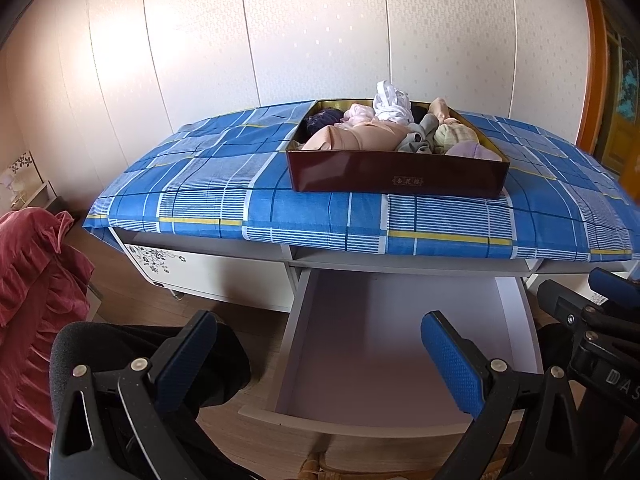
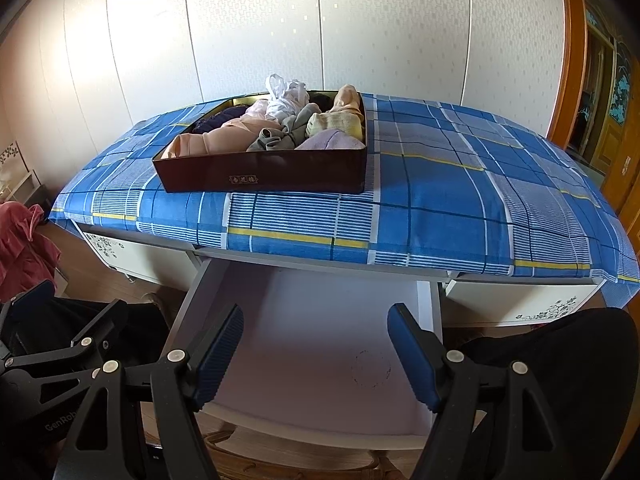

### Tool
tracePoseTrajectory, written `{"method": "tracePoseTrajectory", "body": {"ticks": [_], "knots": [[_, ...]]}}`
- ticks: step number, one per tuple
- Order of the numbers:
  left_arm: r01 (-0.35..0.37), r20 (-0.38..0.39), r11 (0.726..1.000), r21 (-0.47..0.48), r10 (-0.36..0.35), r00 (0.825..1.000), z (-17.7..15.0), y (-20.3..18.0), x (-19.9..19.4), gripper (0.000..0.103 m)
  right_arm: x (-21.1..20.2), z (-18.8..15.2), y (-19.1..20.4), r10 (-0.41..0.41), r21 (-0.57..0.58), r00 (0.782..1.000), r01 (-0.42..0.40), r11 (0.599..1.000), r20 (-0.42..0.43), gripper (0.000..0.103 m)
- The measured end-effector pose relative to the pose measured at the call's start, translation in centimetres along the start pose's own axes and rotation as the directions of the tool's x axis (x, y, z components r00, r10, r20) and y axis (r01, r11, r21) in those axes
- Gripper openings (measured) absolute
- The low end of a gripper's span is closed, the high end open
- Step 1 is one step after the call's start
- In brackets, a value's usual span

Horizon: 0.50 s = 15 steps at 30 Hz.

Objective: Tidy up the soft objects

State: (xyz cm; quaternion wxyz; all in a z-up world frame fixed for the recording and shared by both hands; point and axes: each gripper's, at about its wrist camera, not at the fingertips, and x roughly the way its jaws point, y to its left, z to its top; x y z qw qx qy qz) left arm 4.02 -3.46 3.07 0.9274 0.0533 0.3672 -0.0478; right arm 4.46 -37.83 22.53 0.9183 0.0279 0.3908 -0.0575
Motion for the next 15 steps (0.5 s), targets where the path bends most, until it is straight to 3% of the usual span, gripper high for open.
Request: {"method": "tracePoseTrajectory", "body": {"ticks": [15], "knots": [[0.014,-0.016,1.0,0.003,-0.014,1.0,-0.08,-0.15,0.25,0.103,0.11,-0.04,0.1,0.001,0.0,1.0,-0.001,1.0,-0.003,0.076]]}}
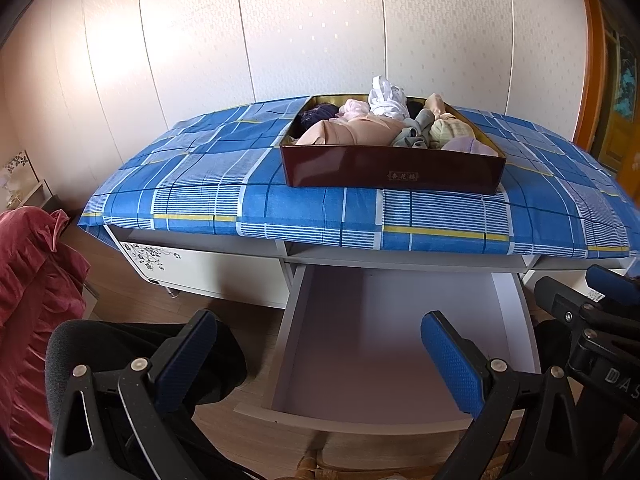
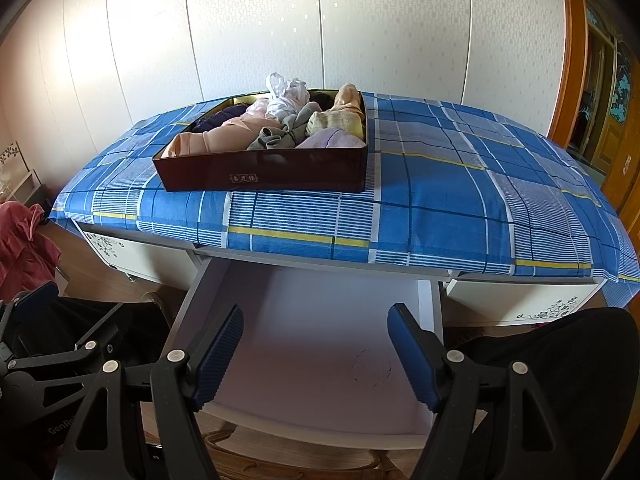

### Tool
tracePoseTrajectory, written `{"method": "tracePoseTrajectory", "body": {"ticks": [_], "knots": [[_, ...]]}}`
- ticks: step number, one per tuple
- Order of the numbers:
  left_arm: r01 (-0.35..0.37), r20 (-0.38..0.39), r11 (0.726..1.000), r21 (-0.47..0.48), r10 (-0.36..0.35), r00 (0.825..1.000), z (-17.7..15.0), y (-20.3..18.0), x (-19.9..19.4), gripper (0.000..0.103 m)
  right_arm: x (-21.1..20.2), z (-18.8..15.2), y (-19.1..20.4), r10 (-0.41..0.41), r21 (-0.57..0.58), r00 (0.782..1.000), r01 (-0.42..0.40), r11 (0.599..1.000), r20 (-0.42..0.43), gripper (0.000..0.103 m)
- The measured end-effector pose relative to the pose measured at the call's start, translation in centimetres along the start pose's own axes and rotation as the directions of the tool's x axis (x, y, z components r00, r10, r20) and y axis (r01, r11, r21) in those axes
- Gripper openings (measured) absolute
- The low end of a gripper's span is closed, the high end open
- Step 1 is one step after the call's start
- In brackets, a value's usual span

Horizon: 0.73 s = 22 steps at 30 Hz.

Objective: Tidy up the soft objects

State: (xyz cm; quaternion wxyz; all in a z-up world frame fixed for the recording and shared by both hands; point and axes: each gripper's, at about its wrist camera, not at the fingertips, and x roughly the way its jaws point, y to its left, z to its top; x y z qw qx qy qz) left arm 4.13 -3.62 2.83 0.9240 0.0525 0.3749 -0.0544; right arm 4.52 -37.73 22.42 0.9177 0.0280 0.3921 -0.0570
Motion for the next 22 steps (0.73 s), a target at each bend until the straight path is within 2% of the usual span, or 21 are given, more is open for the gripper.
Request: {"method": "tracePoseTrajectory", "body": {"ticks": [10,22], "knots": [[0.029,-0.022,1.0,-0.011,-0.03,0.999,-0.11,-0.05,0.29,0.103,-0.06,-0.26,-0.04,0.004,-0.002,1.0,-0.004,1.0,-0.006,0.076],[0.036,0.007,0.999,0.014,-0.036,0.999,-0.21,-0.51,-0.16,0.103,0.03,-0.22,-0.15,0.002,0.004,1.0,-0.002,1.0,-0.008,0.076]]}}
